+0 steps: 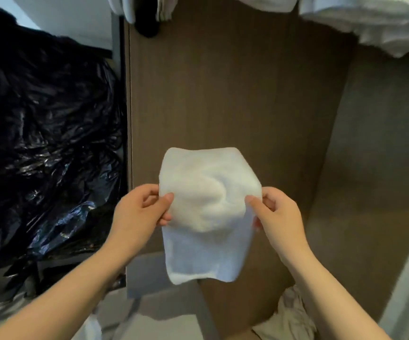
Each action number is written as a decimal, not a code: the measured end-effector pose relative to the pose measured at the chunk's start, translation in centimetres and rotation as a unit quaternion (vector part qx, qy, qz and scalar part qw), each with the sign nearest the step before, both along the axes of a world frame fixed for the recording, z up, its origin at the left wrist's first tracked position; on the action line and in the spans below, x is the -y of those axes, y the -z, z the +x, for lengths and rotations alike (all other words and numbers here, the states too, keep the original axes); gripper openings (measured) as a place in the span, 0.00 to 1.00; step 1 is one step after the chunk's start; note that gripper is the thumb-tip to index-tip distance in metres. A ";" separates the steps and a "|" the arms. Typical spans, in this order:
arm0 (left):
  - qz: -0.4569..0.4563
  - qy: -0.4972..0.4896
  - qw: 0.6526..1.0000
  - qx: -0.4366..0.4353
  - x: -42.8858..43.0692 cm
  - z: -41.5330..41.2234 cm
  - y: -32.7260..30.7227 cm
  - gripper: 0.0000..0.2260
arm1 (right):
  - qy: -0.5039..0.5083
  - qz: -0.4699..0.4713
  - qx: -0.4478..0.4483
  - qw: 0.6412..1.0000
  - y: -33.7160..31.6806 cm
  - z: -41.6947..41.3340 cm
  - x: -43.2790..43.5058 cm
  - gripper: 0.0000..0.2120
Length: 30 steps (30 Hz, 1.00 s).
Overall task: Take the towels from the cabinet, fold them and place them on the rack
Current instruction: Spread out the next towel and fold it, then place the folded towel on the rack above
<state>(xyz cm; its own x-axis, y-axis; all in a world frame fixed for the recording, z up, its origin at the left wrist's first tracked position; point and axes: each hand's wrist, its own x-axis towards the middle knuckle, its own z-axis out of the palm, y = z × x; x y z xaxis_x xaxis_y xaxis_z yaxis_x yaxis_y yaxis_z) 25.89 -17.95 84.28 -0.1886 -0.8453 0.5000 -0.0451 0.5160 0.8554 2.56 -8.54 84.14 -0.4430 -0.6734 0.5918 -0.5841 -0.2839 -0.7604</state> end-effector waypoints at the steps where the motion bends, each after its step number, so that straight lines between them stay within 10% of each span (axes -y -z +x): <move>1: -0.026 0.014 0.999 -0.013 -0.2 -0.3 -1.9 0.03 | 0.006 -0.035 -0.003 0.999 -1.8 0.0 -0.7 0.06; 17: -0.202 0.196 0.952 -0.121 -8.9 -1.4 -16.9 0.08 | 0.059 -0.294 -0.039 0.953 -16.1 1.5 -13.7 0.06; 23: -0.216 0.247 0.939 -0.098 -11.7 -4.5 -18.0 0.05 | 0.170 -0.264 -0.115 0.943 -16.3 -0.4 -17.4 0.29; 30: -0.244 0.223 0.941 -0.066 -12.2 -9.4 -18.6 0.04 | 0.230 -0.160 -0.171 0.945 -17.2 -5.4 -19.1 0.16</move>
<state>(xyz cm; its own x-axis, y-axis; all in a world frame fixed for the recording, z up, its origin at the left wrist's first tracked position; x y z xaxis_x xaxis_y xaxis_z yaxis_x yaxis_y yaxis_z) 16.50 -5.73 102.87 -0.3789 -0.3600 0.8525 0.3592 0.7918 0.4940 -2.84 10.59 101.34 -0.3917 -0.2195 0.8935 -0.8973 -0.1237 -0.4238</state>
